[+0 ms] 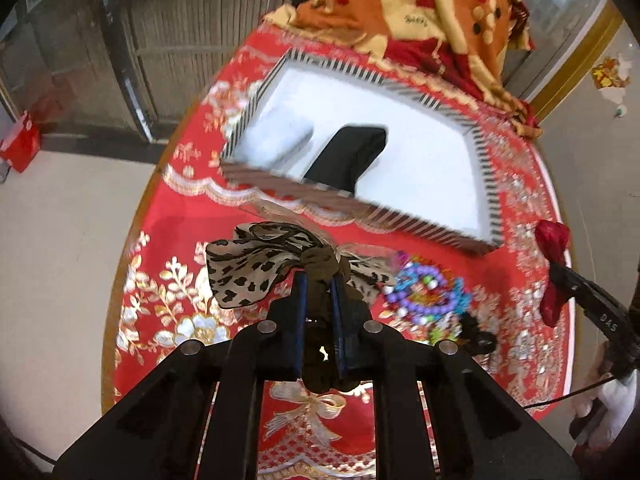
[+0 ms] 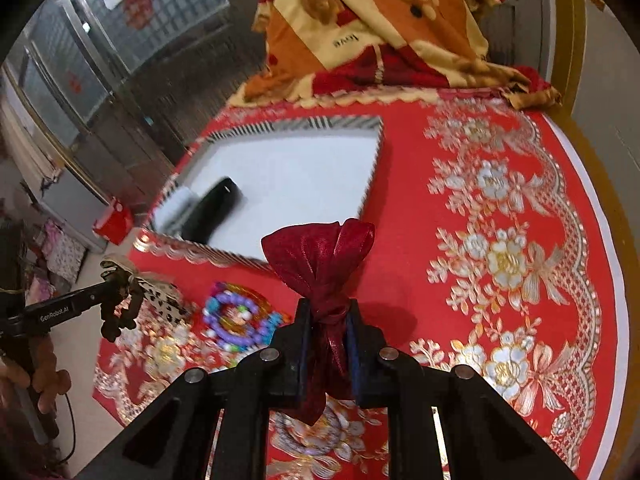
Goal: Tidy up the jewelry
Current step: 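Carry both bows into the white tray and open both tools to release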
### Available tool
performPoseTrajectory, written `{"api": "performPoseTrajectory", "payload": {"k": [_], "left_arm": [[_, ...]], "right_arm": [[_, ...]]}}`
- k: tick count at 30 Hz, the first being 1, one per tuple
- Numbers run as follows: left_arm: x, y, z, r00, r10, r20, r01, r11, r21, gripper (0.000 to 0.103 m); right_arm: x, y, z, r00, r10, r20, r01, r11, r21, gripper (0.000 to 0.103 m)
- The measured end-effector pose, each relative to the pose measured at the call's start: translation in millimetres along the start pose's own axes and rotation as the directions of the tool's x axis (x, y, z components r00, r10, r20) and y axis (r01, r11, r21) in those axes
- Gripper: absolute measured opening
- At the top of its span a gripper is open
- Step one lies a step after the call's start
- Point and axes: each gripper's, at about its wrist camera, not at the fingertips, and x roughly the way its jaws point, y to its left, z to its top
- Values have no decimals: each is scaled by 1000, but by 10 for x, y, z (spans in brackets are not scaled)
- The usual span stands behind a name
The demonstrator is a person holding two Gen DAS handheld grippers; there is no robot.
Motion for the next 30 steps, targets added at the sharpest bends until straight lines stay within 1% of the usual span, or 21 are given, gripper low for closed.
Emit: {"api": "performPoseTrajectory", "payload": {"k": [4, 8, 11, 14, 17, 20, 26, 30], "left_arm": [[-130, -84, 141, 999, -13, 32, 12, 999, 31, 10], [-156, -260, 351, 998, -34, 60, 30, 998, 63, 10], [-92, -435, 558, 996, -45, 82, 37, 995, 95, 10], [35, -556, 723, 995, -61, 74, 52, 992, 112, 10], [248, -673, 873, 997, -57, 59, 49, 990, 133, 10], [557, -727, 984, 999, -52, 14, 50, 990, 134, 10], [1064, -686, 1049, 997, -9, -71, 18, 991, 129, 10], [1254, -659, 1048, 994, 0, -108, 14, 992, 129, 10]], "right_arm": [[1, 94, 128, 1000, 22, 17, -22, 1000, -7, 15], [86, 169, 281, 999, 31, 22, -31, 999, -13, 15], [192, 217, 399, 999, 30, 16, -30, 1000, -9, 15], [327, 232, 514, 1000, 21, 5, -21, 1000, 0, 15], [499, 221, 621, 1000, 7, -13, -6, 1000, 20, 15], [691, 178, 691, 999, -10, -38, 12, 999, 45, 15], [1087, 87, 760, 995, -24, -92, 33, 995, 97, 15], [1314, 6, 762, 991, -36, -132, 54, 990, 130, 15]]}}
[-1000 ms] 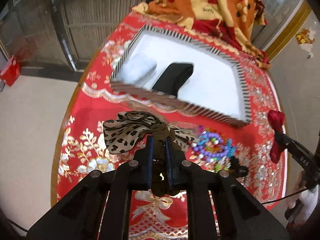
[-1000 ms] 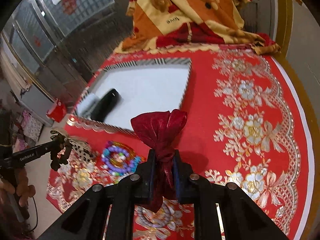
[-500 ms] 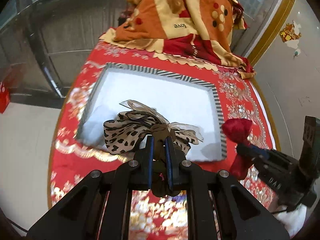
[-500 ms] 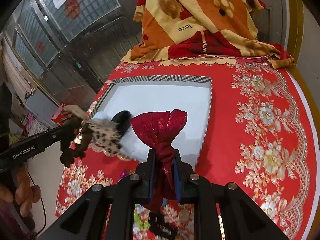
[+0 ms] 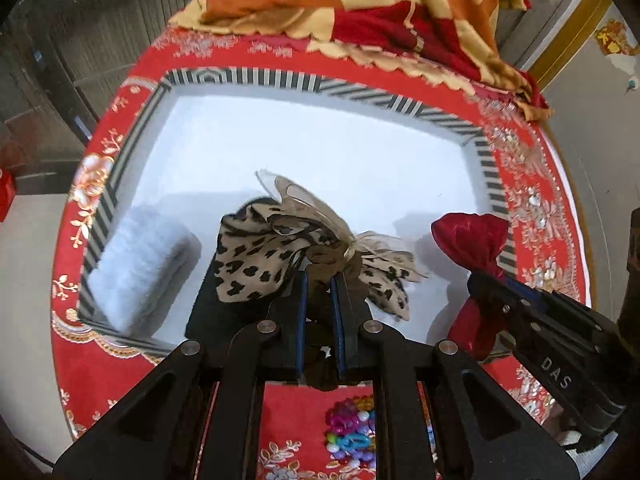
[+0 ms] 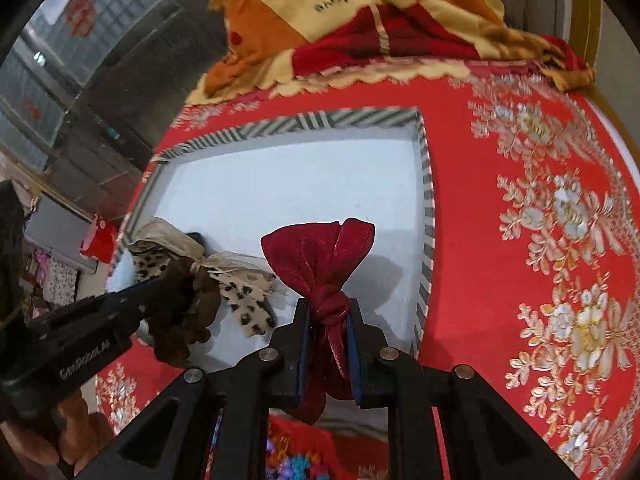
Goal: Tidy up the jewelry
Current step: 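Carry both bows into the white tray and open both tools to release, then withdraw both open tools from the tray toward the remaining bracelets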
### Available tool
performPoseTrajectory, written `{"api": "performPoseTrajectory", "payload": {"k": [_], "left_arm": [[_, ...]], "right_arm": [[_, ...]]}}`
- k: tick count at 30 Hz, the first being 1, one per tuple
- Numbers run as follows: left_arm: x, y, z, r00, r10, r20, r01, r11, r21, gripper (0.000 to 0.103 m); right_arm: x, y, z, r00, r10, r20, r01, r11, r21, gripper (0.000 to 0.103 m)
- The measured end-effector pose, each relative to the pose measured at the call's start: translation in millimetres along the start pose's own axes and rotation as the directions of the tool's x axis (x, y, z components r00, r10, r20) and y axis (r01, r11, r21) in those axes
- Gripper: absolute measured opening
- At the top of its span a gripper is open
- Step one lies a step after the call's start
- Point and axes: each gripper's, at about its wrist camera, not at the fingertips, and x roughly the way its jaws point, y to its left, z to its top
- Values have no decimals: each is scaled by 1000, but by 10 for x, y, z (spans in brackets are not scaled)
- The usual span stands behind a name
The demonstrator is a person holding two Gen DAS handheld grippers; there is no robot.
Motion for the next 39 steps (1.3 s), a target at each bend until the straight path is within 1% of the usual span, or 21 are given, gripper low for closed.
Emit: {"api": "performPoseTrajectory", "payload": {"k": [4, 6, 7, 9, 11, 12, 14, 17, 21, 28, 39], "left_arm": [[101, 4, -23, 1000, 13, -22, -13, 1000, 5, 10], [115, -1, -42, 1000, 18, -23, -18, 1000, 11, 10], [113, 1, -49, 1000, 21, -20, -21, 1000, 11, 10], [105, 0, -56, 1000, 23, -15, -22, 1000, 10, 15], [87, -20, -64, 1000, 15, -14, -15, 1000, 13, 26], [80, -19, -69, 1000, 13, -16, -12, 1000, 12, 29], [39, -36, -87, 1000, 15, -6, -15, 1000, 13, 39], [-41, -59, -120, 999, 31, 11, -31, 999, 16, 43], [-192, -47, -177, 998, 50, 38, -51, 999, 0, 45], [-487, -17, -380, 990, 112, 87, -110, 993, -29, 45], [-815, -79, -873, 984, 144, 105, -136, 988, -78, 45]], "right_arm": [[132, -30, 0, 999, -3, -34, 3, 1000, 17, 15], [169, -54, -12, 999, 16, -47, -14, 999, 32, 15], [160, -71, -21, 999, 32, -40, -31, 999, 40, 16], [126, -86, -28, 999, 40, -29, -39, 998, 48, 22], [66, -92, -35, 998, 56, -17, -55, 997, 48, 37], [32, -89, -40, 998, 61, -10, -60, 997, 47, 39], [-59, -81, -46, 998, 60, 5, -60, 997, 39, 40], [-184, -66, -60, 997, 68, 22, -68, 997, 36, 40], [-379, -11, -100, 996, 72, 53, -73, 997, 14, 41], [-668, 87, -271, 993, 55, 102, -52, 998, -35, 41], [-951, 166, -721, 994, 47, 103, -38, 995, -88, 41]]}}
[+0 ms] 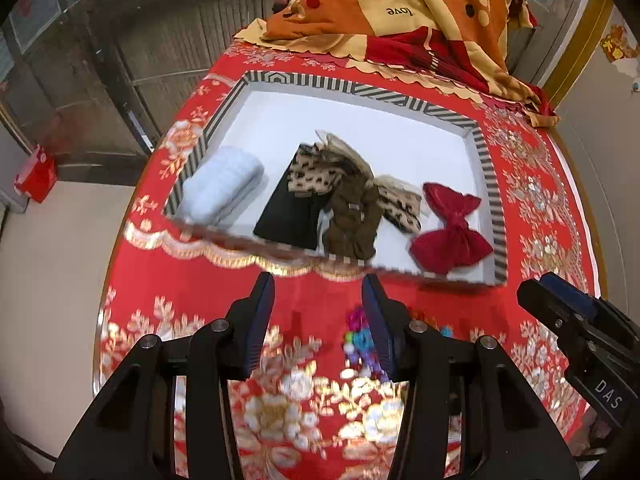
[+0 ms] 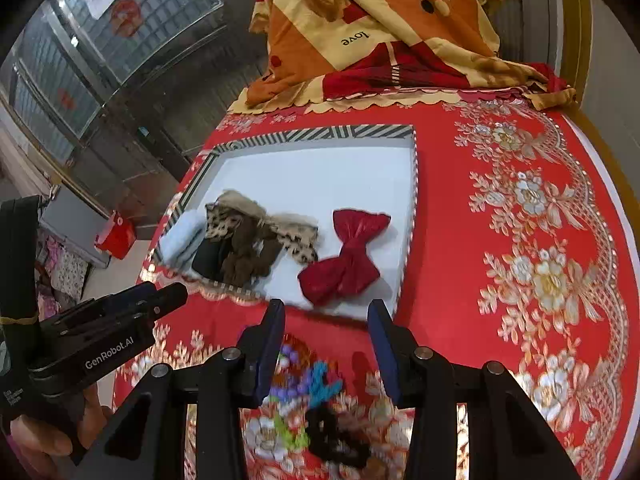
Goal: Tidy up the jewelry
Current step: 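Withdraw both open tools from the tray toward the remaining bracelets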
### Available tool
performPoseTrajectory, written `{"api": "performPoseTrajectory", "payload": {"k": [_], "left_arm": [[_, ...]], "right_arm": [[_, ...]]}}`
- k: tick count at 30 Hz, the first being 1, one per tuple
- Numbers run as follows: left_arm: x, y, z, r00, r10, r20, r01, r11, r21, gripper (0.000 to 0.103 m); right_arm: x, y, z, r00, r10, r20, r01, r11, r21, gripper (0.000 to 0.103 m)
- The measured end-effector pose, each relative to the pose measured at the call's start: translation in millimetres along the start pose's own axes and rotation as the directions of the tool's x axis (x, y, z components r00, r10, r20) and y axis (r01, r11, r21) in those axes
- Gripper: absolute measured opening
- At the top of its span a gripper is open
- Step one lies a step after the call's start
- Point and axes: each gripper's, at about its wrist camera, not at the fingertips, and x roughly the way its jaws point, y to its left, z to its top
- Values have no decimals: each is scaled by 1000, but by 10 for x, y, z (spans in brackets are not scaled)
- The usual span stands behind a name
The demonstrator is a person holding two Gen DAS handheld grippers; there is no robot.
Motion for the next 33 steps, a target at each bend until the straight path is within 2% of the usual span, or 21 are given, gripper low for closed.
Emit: {"api": "performPoseTrajectory", "payload": {"k": [14, 33], "left_arm": [[-333, -76, -567, 999, 24, 22, -24, 1000, -13, 45], [-623, -262, -880, 998, 25, 59, -26, 1000, 5, 45]], "right_arm": [[-330, 16, -523, 1000, -1, -9, 1, 1000, -26, 42], [-644, 8, -781, 1000, -14, 18, 15, 999, -39, 43]]}}
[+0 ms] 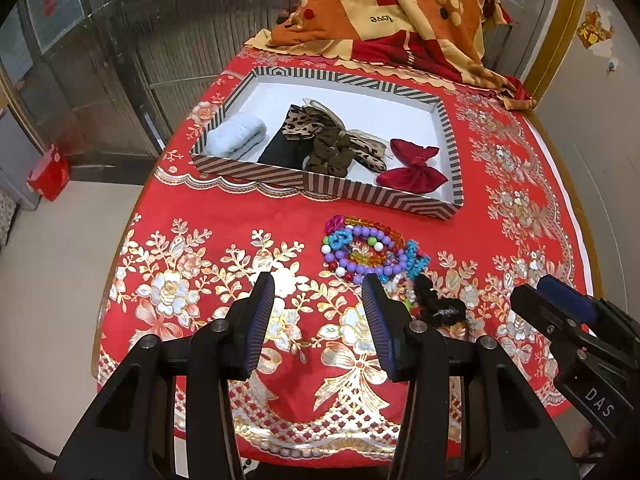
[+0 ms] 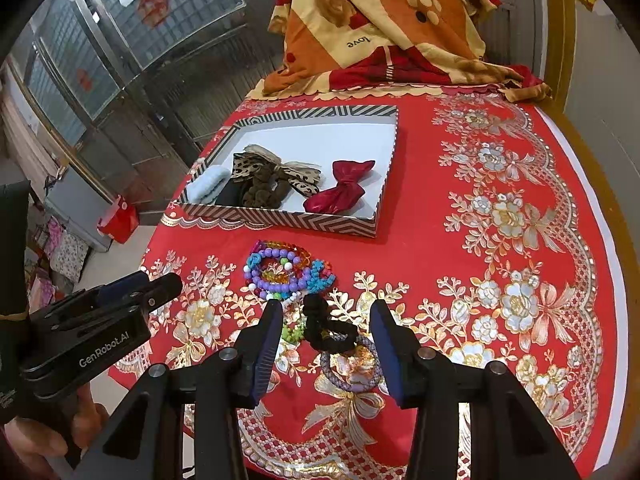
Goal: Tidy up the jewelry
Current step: 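Withdraw both open tools from the tray toward the remaining bracelets, then grasp the purple beaded bracelet with left tool while right tool grasps amber-bead bracelet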
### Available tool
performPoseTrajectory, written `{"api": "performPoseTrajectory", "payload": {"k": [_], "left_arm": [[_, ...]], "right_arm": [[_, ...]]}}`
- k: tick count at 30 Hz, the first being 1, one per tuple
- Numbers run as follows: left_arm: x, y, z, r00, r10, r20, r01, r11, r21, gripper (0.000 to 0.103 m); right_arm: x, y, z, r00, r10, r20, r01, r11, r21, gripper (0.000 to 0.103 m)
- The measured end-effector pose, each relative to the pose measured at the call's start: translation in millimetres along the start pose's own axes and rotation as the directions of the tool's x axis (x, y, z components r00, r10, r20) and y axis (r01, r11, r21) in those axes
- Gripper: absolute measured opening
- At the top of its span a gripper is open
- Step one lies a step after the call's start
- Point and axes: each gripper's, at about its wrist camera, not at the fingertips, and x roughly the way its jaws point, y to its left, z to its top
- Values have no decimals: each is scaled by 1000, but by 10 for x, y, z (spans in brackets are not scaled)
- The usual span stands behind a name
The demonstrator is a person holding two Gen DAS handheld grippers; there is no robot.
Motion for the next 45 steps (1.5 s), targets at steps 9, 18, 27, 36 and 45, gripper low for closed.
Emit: {"api": "performPoseTrajectory", "payload": {"k": [9, 18, 27, 36, 45], "left_arm": [[-23, -68, -39, 1000, -3, -3, 3, 1000, 11, 45], [14, -74, -44, 1000, 3, -17, -3, 1000, 13, 45], [50, -50, -47, 1000, 4, -27, -3, 1000, 14, 45], [76, -20, -46, 999, 5, -35, -4, 1000, 11, 45], [174, 152, -32, 997, -19, -69, 18, 1000, -12, 45]], "right_arm": [[-35, -25, -24, 1000, 2, 0, -2, 1000, 0, 54], [-15, -37, -26, 1000, 2, -12, -3, 1000, -2, 55], [44, 3, -15, 1000, -2, -26, 2, 1000, -15, 55], [89, 30, -7, 999, -13, -37, 13, 1000, -21, 55], [171, -32, -42, 998, -28, -61, 27, 1000, -8, 55]]}}
